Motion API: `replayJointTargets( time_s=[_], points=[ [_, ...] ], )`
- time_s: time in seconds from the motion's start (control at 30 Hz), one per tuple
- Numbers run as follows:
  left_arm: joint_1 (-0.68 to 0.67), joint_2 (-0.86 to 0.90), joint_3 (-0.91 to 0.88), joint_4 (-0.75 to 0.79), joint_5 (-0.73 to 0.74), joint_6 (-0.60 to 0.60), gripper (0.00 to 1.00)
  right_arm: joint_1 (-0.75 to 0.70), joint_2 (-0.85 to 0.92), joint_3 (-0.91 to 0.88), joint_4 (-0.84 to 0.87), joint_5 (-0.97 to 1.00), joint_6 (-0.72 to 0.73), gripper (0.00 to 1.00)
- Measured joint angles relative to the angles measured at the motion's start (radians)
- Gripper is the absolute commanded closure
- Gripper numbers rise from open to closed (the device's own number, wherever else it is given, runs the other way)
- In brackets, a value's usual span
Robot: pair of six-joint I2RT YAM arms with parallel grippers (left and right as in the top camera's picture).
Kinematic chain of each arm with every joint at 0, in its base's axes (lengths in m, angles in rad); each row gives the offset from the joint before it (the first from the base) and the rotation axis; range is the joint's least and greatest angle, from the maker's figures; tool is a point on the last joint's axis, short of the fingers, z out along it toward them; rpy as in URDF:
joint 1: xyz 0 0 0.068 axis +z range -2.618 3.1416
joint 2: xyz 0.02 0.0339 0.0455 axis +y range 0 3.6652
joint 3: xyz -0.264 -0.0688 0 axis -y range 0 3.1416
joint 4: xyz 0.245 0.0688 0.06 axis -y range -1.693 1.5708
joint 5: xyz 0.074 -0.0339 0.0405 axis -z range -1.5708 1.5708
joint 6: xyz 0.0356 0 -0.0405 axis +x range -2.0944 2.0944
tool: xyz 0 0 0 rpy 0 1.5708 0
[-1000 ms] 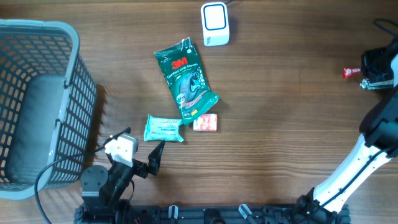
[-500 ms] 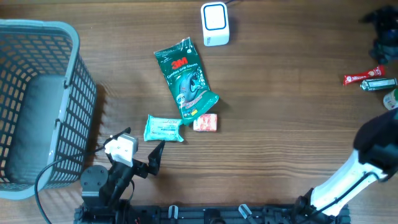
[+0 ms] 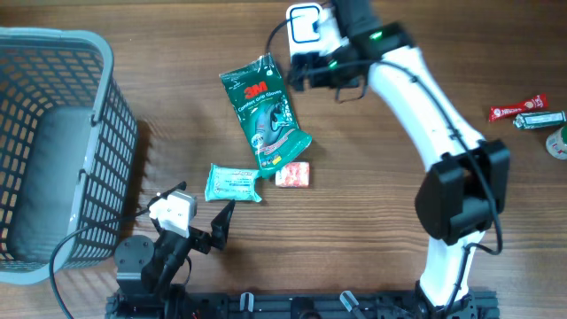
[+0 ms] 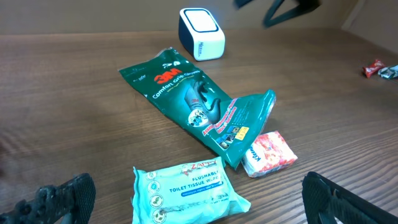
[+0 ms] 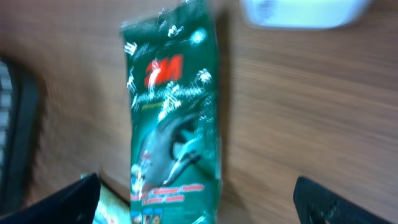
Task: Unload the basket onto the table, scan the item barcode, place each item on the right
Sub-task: 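Reach the right gripper to the green 3M glove pack and grasp it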
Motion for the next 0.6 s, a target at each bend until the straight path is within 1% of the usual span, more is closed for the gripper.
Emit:
replayJointTargets(
  time_s=[0.1,0.3,0.33,0.6],
  points=[
    [0.000,0.000,0.000,0.000,0.000,0.000,0.00,0.029,0.024,-0.068,0.076,-0.010,-0.037,0.00],
    [0.000,0.000,0.000,0.000,0.000,0.000,0.00,0.040,0.192,-0.090,0.146,-0.047,-0.173,0.00],
    [0.000,0.000,0.000,0.000,0.000,0.000,0.00,0.040,0.213,-0.097,0.154,-0.082,-0.222,0.00],
    [0.000,0.000,0.000,0.000,0.000,0.000,0.00,0.040,0.241,-0.101,0.193,-0.231,-0.336,0.00]
  ],
)
